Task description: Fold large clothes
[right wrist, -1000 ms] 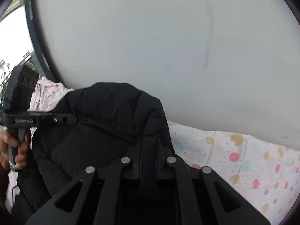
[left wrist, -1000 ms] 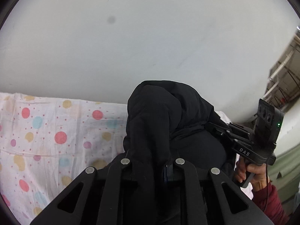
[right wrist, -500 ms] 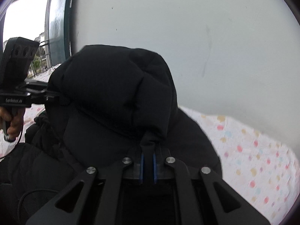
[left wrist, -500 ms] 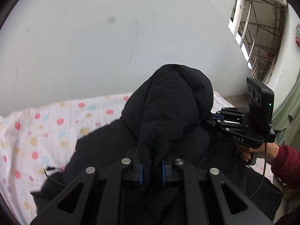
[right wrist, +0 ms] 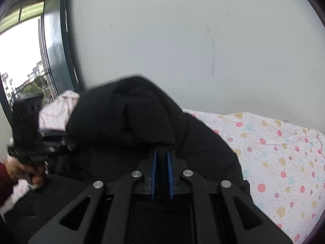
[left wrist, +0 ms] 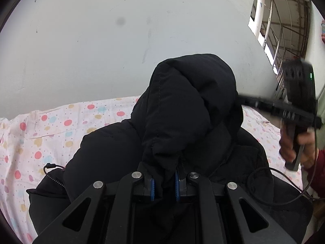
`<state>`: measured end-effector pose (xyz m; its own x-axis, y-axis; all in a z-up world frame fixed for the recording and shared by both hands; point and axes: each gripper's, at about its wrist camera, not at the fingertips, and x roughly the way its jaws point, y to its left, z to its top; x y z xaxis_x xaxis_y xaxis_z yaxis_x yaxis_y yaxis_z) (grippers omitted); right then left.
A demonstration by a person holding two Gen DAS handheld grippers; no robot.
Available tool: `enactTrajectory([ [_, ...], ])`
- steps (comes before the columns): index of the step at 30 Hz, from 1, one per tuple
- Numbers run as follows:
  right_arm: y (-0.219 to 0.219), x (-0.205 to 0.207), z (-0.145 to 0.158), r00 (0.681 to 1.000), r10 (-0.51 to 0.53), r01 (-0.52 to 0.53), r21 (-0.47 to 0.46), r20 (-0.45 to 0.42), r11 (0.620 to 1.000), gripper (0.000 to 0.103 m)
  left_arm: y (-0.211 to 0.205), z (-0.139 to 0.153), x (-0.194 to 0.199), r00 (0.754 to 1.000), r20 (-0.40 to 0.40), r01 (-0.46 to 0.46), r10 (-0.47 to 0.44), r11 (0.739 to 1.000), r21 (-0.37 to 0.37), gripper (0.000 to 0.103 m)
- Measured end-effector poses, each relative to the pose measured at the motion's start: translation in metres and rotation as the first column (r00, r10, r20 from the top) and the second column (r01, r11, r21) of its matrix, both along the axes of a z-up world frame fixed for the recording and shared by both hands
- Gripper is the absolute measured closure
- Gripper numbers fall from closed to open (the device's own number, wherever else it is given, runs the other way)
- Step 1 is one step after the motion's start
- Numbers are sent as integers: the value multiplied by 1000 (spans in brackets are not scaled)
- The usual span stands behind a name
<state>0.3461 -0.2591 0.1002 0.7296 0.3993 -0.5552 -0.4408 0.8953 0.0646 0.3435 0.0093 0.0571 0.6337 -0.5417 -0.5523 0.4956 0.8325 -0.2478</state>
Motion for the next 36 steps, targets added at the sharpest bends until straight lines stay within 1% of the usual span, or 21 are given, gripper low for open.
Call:
enactTrajectory([
  [3, -13, 9, 31, 1000, 10, -10, 96, 3, 995, 92, 2, -5, 0, 1000, -6, -5, 5, 1000, -14, 90],
  [4, -14, 14, 42, 1000, 16, -16, 132, 3, 991, 89, 2, -5, 0, 1000, -6, -6, 6, 1000, -20, 90],
  [6, -11, 20, 58, 999, 17, -21, 142, 30, 990, 59, 4, -3, -1, 1000, -6, -3, 3, 999, -35, 90],
  [7, -7, 24, 62, 999, 19, -23, 122, 35, 992, 26, 5, -3, -2, 1000, -2, 0, 0, 999, -36, 90],
  [8, -3, 28, 64, 999, 22, -26, 112, 34, 993, 20, 5, -2, -2, 1000, 0, 3, -3, 999, -37, 90],
  [10, 4, 37, 67, 1000, 13, -16, 104, 25, 994, 20, 6, -3, -1, 1000, -1, 7, -7, 999, -39, 90],
  [13, 15, 68, 54, 997, -35, 43, 112, -75, 993, 20, 7, -3, -1, 1000, -2, 9, -9, 999, -42, 90],
  [15, 22, 87, 36, 985, -38, 53, 86, -166, 995, 20, 10, -1, -4, 1000, 0, 8, -8, 999, -44, 90],
  [16, 27, 89, 26, 979, -38, 54, 77, -199, 996, 20, 11, 1, -6, 1000, 1, 8, -8, 999, -39, 90],
  [18, 35, 87, 7, 966, 15, 3, 67, -258, 998, 20, 19, 5, -13, 1000, -8, 17, -18, 998, -56, 88],
  [21, 44, 56, -14, 960, 54, -65, -32, -273, 997, 20, 36, 14, -31, 999, -39, 33, -38, 993, -116, 78],
  [22, 46, 47, -19, 959, 61, -78, -51, -277, 996, 20, 41, 17, -38, 999, -40, 29, -35, 991, -132, 68],
  [23, 48, 35, -25, 959, 62, -91, -94, -275, 991, 20, 44, 21, -43, 999, -40, 15, -20, 991, -137, 60],
  [24, 50, 24, -31, 964, 55, -95, -143, -262, 985, 20, 46, 24, -46, 999, -38, 0, -5, 990, -140, 60],
  [25, 48, 13, -36, 967, 58, -102, -168, -250, 980, 20, 48, 29, -47, 999, -34, -12, 7, 988, -156, 59],
  [27, 50, -3, -45, 971, 59, -109, -208, -232, 972, 20, 48, 38, -45, 999, -36, -27, 21, 981, -191, 57],
  [28, 48, -9, -45, 973, 58, -107, -212, -224, 971, 20, 46, 43, -43, 999, -33, -30, 24, 979, -199, 54],
  [29, 46, -14, -45, 975, 54, -100, -210, -214, 973, 20, 40, 47, -40, 999, -27, -31, 26, 981, -191, 49],
  [31, 42, -21, -44, 978, 43, -85, -201, -202, 976, 20, 25, 51, -33, 999, -26, -35, 31, 988, -154, 46],
  [33, 41, -26, -43, 981, 30, -69, -201, -189, 977, 20, 6, 47, -25, 999, -46, -33, 28, 993, -117, 46],
  [36, 40, -33, -41, 984, 20, -56, -200, -177, 978, 20, -17, 41, -21, 999, -52, -18, 15, 998, -67, 45],
])
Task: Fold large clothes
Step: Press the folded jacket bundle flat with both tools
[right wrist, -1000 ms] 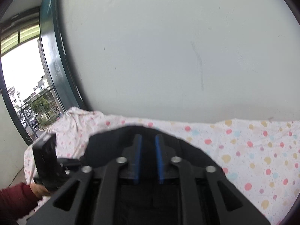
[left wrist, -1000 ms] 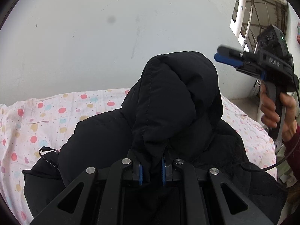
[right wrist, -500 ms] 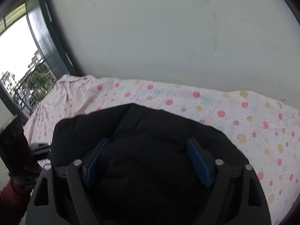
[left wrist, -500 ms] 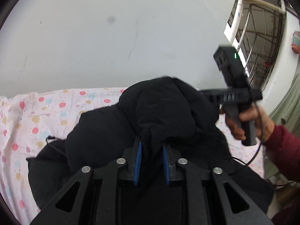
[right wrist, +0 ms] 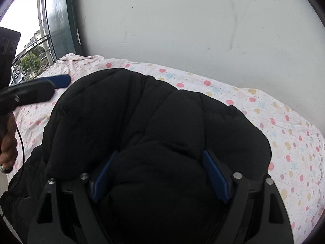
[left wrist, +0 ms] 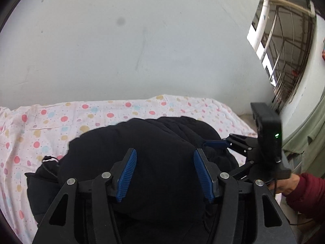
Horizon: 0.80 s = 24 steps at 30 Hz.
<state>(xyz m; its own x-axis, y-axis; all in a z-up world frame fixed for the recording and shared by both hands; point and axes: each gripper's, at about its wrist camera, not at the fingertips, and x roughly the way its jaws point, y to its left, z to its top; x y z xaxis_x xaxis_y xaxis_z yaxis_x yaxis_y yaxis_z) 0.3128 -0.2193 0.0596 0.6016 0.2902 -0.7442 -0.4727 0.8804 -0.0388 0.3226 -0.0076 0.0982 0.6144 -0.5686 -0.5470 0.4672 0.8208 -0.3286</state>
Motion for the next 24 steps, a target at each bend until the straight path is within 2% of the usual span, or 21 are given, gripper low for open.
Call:
enactTrajectory([
  [4, -6, -9, 5, 1000, 4, -4, -14, 7, 1000, 20, -21, -20, 3, 1000, -22, -4, 8, 989, 146, 45],
  [9, -22, -8, -11, 1000, -12, 13, 31, -29, 999, 20, -29, -71, 13, 994, -95, -19, 48, 960, 281, 45],
  [11, -22, -5, -23, 999, -11, 13, 26, -41, 1000, 19, -29, -84, 18, 992, -104, -32, 67, 951, 306, 45],
  [14, -17, 1, -37, 999, -28, 28, 6, -44, 1000, 19, -31, -97, 27, 993, -71, -64, 95, 936, 347, 45],
  [18, -12, 12, -50, 998, -50, 50, -9, -39, 999, 19, -25, -118, 42, 987, -67, -116, 146, 936, 333, 45],
  [24, -3, 17, -52, 998, -69, 68, -65, -15, 996, 19, -33, -109, 36, 984, -30, -150, 178, 898, 413, 45],
])
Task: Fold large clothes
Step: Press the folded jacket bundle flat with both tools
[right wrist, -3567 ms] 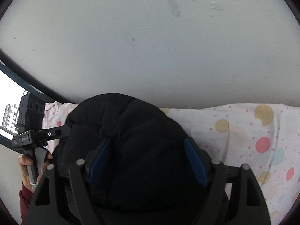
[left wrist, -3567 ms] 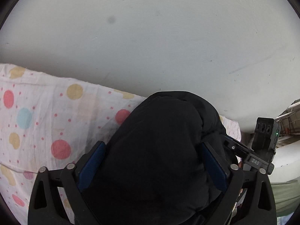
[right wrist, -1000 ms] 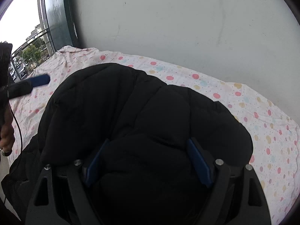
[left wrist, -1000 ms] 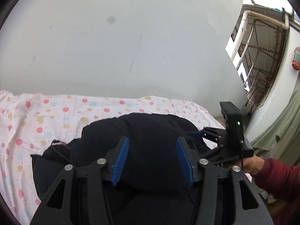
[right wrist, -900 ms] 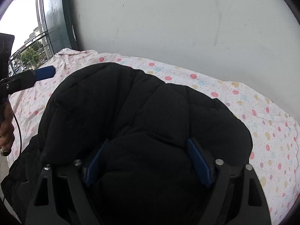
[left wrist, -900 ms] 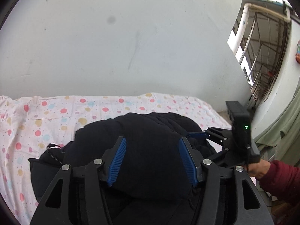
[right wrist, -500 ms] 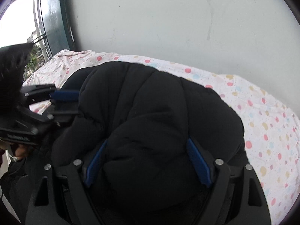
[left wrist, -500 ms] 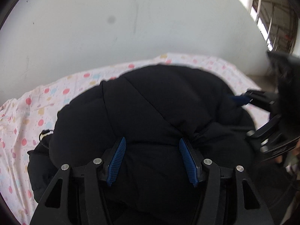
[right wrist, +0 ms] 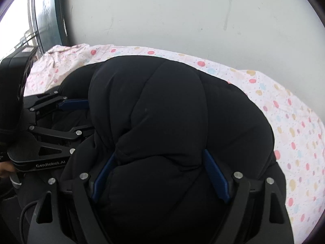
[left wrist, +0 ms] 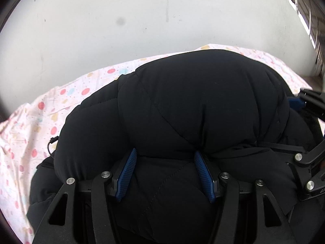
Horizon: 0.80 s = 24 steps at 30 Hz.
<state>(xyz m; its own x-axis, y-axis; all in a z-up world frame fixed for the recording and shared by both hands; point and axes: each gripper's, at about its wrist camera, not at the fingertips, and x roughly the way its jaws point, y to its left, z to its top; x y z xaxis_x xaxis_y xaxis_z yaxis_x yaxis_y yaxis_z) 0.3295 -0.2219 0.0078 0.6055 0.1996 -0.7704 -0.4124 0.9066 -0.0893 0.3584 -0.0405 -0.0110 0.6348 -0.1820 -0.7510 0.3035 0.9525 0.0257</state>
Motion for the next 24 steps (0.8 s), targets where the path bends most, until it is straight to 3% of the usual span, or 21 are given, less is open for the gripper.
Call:
enactTrajectory([
  [7, -8, -20, 33, 1000, 24, -25, 30, 11, 999, 19, 13, 43, -25, 999, 9, 33, -32, 998, -62, 45],
  [11, -25, -33, 53, 999, 33, -33, 48, 16, 998, 19, 30, 78, -36, 998, 55, 29, -25, 996, -87, 44],
  [15, -41, -37, 87, 997, 48, -55, 118, 61, 992, 19, 35, 108, -21, 997, 75, -11, 17, 997, -81, 39],
  [20, -48, 4, 113, 992, -51, 33, 152, 115, 988, 19, 30, 125, 31, 995, 53, -78, 88, 983, -168, 39],
  [24, -50, 50, 98, 992, -120, 111, 175, 38, 978, 19, 13, 106, 53, 995, -30, -95, 91, 975, -202, 39],
])
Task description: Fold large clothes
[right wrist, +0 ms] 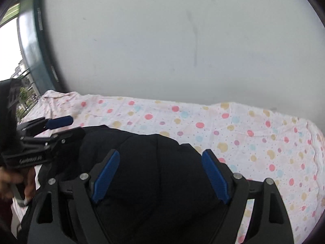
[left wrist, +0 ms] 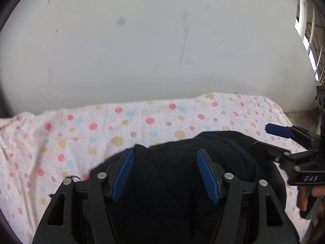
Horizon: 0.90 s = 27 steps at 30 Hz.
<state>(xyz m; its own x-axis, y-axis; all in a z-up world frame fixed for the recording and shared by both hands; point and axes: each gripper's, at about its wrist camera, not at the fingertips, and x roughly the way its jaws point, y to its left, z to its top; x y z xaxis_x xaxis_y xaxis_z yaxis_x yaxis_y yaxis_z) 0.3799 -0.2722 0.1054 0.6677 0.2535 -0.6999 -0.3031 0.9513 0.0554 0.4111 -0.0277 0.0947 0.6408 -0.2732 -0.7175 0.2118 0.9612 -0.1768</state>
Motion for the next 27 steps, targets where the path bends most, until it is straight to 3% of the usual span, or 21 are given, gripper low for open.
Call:
enactTrajectory([
  [3, 5, 10, -22, 998, 18, -19, -15, -61, 1000, 20, -11, -17, -13, 999, -11, 40, -40, 999, -29, 39],
  [7, 16, -21, -34, 989, 133, -134, -23, -65, 991, 20, -17, -28, -58, 992, 4, 127, -127, 992, -12, 39],
  [11, 25, -59, -51, 966, 233, -242, -83, -111, 967, 19, -31, -52, -84, 981, -30, 194, -192, 977, 90, 39],
  [13, 32, -74, -69, 965, 237, -255, -182, -116, 950, 19, -39, -67, -88, 980, -42, 200, -196, 970, 138, 38],
  [18, 37, -69, -105, 973, 182, -211, -238, -140, 948, 19, -40, -94, -75, 984, -73, 172, -162, 972, 160, 38],
  [23, 46, -67, -104, 981, 146, -176, -265, -128, 948, 19, -42, -79, -82, 987, -63, 157, -148, 970, 184, 38],
  [27, 38, -84, -85, 978, 170, -193, -224, -118, 955, 19, -32, -59, -100, 984, -42, 176, -172, 978, 113, 38],
])
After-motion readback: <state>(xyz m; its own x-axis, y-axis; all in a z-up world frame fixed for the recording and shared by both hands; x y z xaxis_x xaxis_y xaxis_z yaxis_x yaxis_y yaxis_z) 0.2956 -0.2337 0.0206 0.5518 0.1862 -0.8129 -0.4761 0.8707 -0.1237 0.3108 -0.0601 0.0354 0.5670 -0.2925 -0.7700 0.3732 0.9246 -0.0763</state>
